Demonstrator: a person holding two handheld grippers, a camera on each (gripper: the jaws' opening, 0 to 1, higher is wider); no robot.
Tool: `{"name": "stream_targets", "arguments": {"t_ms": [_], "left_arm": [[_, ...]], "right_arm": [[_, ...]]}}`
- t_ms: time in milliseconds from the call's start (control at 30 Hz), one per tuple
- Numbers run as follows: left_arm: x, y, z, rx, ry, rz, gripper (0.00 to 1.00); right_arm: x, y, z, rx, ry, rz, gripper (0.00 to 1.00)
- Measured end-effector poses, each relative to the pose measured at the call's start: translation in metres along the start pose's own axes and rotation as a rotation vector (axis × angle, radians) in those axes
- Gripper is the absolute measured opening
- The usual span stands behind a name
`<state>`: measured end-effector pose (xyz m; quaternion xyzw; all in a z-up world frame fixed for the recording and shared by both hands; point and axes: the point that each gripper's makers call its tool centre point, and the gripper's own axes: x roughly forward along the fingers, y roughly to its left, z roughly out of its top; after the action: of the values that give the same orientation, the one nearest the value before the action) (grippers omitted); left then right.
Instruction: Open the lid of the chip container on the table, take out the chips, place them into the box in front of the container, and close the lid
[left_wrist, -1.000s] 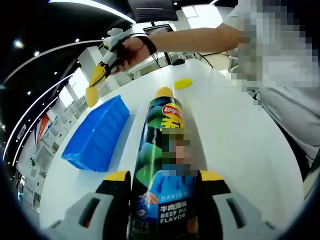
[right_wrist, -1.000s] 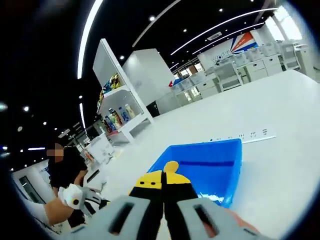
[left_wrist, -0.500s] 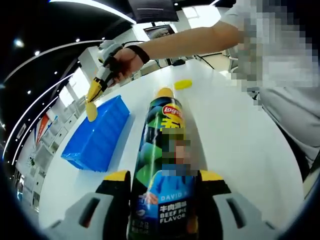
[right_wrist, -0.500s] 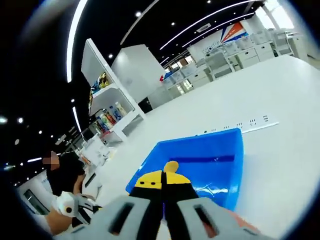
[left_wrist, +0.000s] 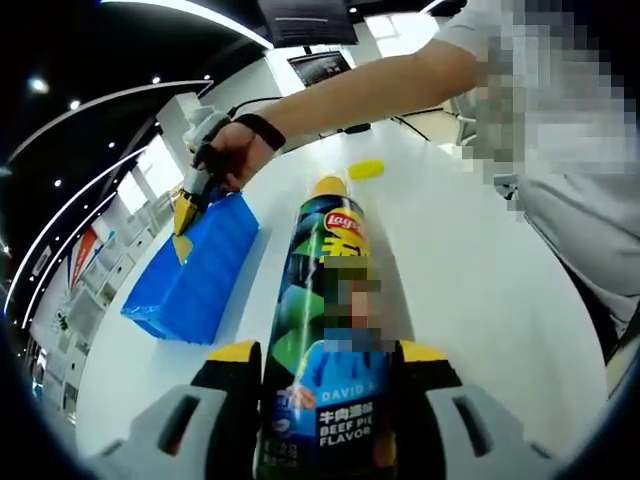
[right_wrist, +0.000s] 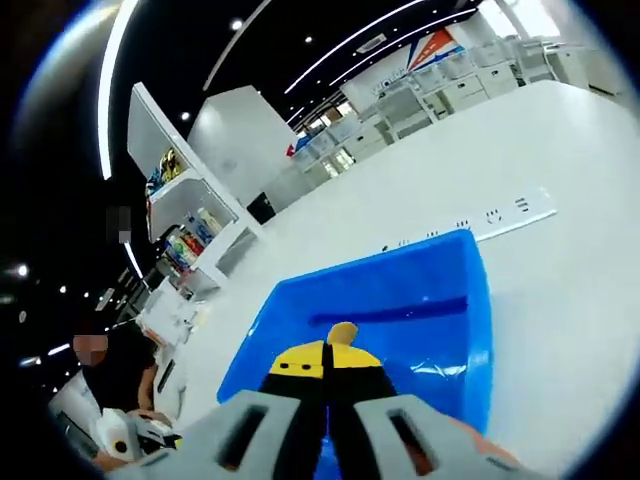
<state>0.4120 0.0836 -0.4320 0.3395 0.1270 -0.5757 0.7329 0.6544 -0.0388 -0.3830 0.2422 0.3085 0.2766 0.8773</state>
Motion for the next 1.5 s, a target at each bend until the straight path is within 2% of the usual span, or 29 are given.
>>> {"name": "stream_targets", "arguments": {"t_ms": [200, 433, 533, 1133, 1467, 1500], "left_arm": [[0.000, 0.000, 0.000, -0.003, -0.004, -0.001, 0.53], [0.001, 0.000, 0.001, 0.002, -0.003, 0.002, 0.53], [0.001, 0.000, 0.001, 0.000, -0.005, 0.001, 0.53], [0.000, -0.001, 0.002, 0.005, -0.011, 0.008, 0.54], [-0.001, -0.001, 0.002, 0.006, -0.016, 0.012, 0.54], [-0.001, -0.002, 0.002, 0.007, -0.016, 0.012, 0.54]], "right_arm": [[0.008, 0.007, 0.003, 0.002, 0.008, -0.023, 0.01], [0.020, 0.004, 0.003, -0.020, 0.026, -0.050, 0.01], [0.021, 0.003, -0.001, -0.034, 0.040, -0.068, 0.01], [0.020, 0.007, -0.021, -0.067, 0.106, -0.076, 0.01], [0.009, 0.012, -0.039, -0.106, 0.125, -0.099, 0.01], [0.013, 0.005, -0.030, -0.103, 0.126, -0.097, 0.01]]}}
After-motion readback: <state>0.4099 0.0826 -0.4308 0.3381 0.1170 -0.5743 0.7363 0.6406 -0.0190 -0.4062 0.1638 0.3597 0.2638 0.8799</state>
